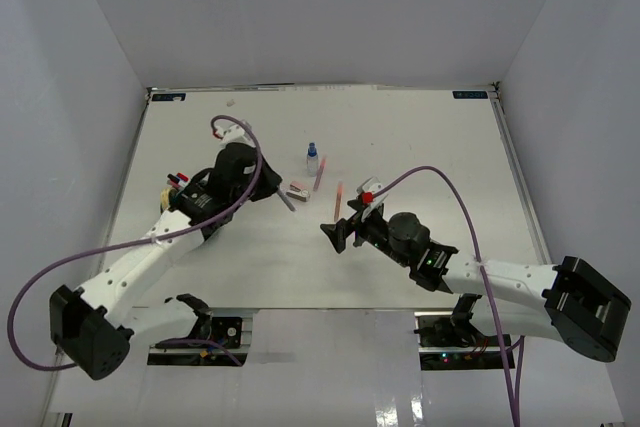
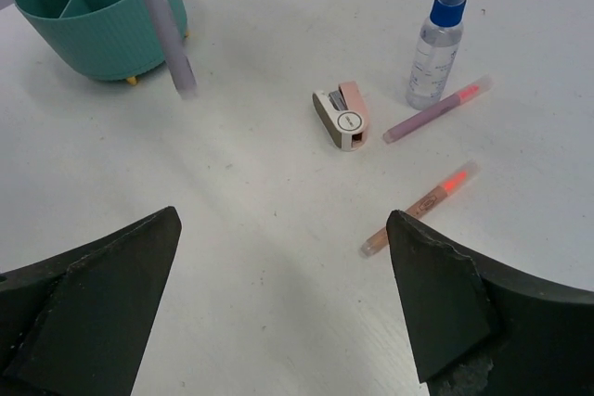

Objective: Sort the stationery into containers
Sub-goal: Place the pen in the storage box.

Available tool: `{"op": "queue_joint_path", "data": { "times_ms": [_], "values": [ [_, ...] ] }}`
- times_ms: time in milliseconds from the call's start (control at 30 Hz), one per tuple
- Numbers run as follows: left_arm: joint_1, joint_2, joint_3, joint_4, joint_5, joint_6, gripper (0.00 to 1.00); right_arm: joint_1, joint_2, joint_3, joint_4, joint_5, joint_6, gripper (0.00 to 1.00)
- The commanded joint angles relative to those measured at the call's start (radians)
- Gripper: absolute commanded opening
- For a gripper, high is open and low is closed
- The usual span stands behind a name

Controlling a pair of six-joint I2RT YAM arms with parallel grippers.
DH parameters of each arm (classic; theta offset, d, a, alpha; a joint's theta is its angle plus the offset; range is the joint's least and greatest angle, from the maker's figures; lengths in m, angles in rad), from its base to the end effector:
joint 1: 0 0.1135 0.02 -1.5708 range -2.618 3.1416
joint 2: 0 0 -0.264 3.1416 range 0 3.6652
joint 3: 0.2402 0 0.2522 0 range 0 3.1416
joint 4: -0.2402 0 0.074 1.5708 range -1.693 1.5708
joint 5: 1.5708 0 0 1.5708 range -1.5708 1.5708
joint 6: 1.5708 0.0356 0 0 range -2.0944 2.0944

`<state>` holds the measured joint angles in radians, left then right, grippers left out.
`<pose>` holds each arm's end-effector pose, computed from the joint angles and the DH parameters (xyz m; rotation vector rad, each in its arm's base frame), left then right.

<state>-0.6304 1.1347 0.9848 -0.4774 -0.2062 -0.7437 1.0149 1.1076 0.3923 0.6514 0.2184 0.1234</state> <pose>0.2045 -0.1402 0.3116 -0.2442 2.2233 -0.5441 0.1305 0.1954 0.2274 -0.5650 1.5808 0.6900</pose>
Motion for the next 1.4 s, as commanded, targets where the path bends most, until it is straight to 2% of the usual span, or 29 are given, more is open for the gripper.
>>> {"op": "queue_joint_path", "data": {
  "times_ms": [0,167,300,633,933,1100,1233,1367],
  "values": [
    [0.114,-0.120,-0.031,-0.128,-0.151,0.027,0.02,0.004,-0.009,-0.012,0.019,0.030,-0.002,0.98],
    [0.245,-0.229,-0.026,-0.245,-0.280,0.090,0.02,0.004,0.006,-0.009,0.008,0.038,0.002,0.98],
    [0.325,-0.248,-0.044,-0.283,-0.367,0.142,0.02,0.004,0.011,-0.004,0.002,0.047,0.005,0.98],
    [0.560,-0.314,-0.182,-0.173,-0.317,0.242,0.03,0.004,0.026,0.003,-0.018,0.055,0.009,0.98],
    [0.606,-0.380,-0.258,-0.067,-0.302,0.247,0.05,0.002,0.035,0.006,-0.021,0.064,0.004,0.98],
    [0.609,-0.365,-0.265,-0.064,-0.300,0.254,0.20,0.004,0.050,0.013,-0.041,0.108,0.010,0.98],
    [0.610,-0.360,-0.276,-0.055,-0.294,0.257,0.32,0.002,0.069,0.029,-0.084,0.200,0.039,0.98],
    [0.612,-0.360,-0.276,-0.049,-0.289,0.265,0.38,-0.006,0.100,0.062,-0.148,0.266,0.079,0.98]
  ]
}}
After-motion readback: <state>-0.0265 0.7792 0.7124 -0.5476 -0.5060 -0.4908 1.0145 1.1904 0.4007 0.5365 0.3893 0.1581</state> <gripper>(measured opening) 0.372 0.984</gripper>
